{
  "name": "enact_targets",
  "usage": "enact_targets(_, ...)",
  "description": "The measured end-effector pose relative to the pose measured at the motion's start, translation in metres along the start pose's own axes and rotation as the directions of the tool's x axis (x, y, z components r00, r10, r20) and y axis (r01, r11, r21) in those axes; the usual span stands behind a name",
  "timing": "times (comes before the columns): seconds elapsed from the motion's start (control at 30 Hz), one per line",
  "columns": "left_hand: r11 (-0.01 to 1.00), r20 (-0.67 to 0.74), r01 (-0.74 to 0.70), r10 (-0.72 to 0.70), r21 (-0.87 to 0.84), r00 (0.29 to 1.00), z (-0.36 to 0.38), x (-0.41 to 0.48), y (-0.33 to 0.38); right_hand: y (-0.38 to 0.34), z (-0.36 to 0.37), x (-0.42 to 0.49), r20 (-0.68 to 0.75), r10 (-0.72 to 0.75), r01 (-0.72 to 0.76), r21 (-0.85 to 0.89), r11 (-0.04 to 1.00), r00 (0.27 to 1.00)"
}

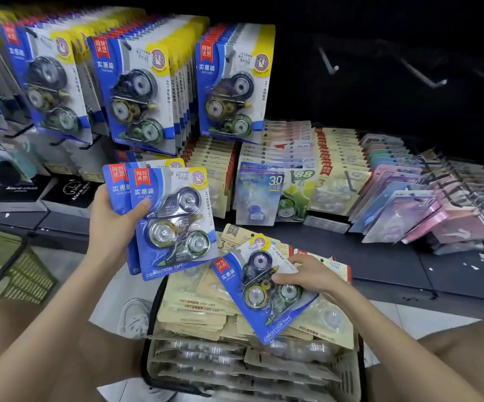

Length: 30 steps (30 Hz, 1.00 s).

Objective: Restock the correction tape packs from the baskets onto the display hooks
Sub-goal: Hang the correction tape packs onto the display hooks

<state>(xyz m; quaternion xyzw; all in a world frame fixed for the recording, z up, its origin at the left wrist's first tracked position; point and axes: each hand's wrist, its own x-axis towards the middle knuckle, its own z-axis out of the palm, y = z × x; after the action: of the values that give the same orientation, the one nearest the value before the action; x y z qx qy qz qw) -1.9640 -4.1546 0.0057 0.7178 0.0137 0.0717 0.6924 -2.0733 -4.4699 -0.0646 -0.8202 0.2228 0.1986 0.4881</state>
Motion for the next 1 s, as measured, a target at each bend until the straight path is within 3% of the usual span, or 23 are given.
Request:
enact_targets(0.3,0.997,0.024,-0.047,0.046,0.06,0.999,-0.007,-0.001,0.024,-0.038,-0.026,-0.014,-0.031,-0.29,0.291,0.032,0.956,0.957)
enact_targets(0.4,0.992,-0.002,-0.119,0.119,0.051,0.993,-0.002,0.003,0.037,-0.053,-0.043,-0.022,-0.119,-0.327,0.344,0.188,0.92,0.938)
enact_targets(0.5,0.98,-0.072,-0.197,0.195,-0.01,0.978,-0.001,0.015,0.05,-0.079,-0.061,-0.031,-0.263,-0.339,0.425,0.441,0.791,0.903)
enact_targets(0.57,0.967,-0.107,-0.254,0.249,-0.029,0.963,0.0,0.028,0.06,-0.1,-0.07,-0.034,-0.351,-0.367,0.503,0.492,0.711,0.861)
enact_targets(0.73,0.911,-0.162,-0.408,0.393,-0.066,0.905,0.007,0.059,0.091,-0.156,-0.081,-0.027,-0.488,-0.438,0.648,0.449,0.615,0.755)
enact_targets(1.0,0.858,-0.295,-0.514,0.485,-0.024,0.823,0.008,0.091,0.099,-0.216,-0.07,-0.001,-0.571,-0.46,0.697,0.309,0.647,0.68)
